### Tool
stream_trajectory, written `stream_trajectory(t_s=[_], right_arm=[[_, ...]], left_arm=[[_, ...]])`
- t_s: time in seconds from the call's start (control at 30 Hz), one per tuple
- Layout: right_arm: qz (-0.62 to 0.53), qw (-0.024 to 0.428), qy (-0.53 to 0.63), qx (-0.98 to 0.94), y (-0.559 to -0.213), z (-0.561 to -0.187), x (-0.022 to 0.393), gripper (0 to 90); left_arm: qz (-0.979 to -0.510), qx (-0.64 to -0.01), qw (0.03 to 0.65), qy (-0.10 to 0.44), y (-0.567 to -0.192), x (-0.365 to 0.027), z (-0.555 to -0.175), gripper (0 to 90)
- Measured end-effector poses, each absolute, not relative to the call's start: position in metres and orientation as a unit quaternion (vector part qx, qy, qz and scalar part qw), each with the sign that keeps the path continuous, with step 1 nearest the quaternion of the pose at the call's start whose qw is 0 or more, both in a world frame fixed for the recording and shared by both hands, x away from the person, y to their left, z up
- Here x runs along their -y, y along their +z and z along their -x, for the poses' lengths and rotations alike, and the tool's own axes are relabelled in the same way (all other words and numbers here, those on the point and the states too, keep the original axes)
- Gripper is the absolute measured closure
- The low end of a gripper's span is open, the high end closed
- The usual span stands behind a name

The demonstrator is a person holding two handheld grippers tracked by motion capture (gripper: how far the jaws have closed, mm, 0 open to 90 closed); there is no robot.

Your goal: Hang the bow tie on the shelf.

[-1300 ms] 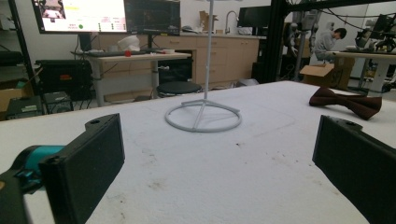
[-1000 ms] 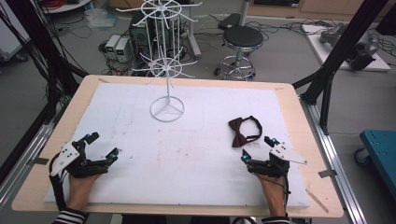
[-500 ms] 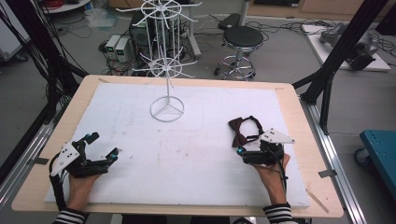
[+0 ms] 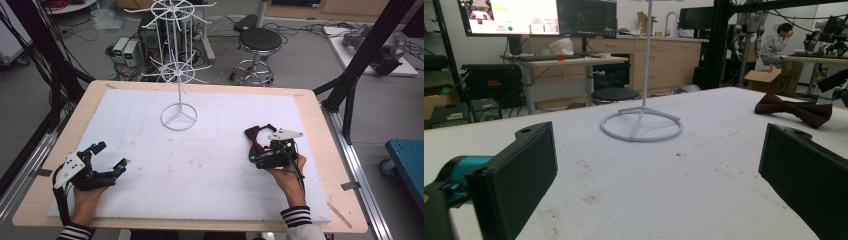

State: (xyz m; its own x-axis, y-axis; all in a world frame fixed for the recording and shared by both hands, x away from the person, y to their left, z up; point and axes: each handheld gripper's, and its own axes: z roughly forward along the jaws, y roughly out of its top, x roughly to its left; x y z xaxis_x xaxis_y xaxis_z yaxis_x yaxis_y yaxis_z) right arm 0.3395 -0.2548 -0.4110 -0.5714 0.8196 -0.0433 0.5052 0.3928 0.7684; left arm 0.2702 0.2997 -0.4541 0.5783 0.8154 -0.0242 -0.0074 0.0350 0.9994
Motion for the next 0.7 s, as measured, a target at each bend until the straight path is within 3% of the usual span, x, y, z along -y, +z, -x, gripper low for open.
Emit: stream_trajectory(t_s=[0.5, 0.6, 0.7], right_arm=[[-0.444, 0.157, 0.337, -0.816, -0.417, -0.358, 0.255, 6.0], [-0.446, 0.142, 0.331, -0.82, -0.418, -0.359, 0.257, 16.5], [-0.448, 0.138, 0.33, -0.819, -0.419, -0.359, 0.257, 17.3]], left_arm=[[-0.615, -0.328, 0.64, 0.321, -0.454, -0.3, -0.27, 2.6], [-0.616, -0.328, 0.64, 0.322, -0.454, -0.3, -0.27, 2.6], [-0.615, -0.329, 0.64, 0.322, -0.454, -0.3, -0.27, 2.6]])
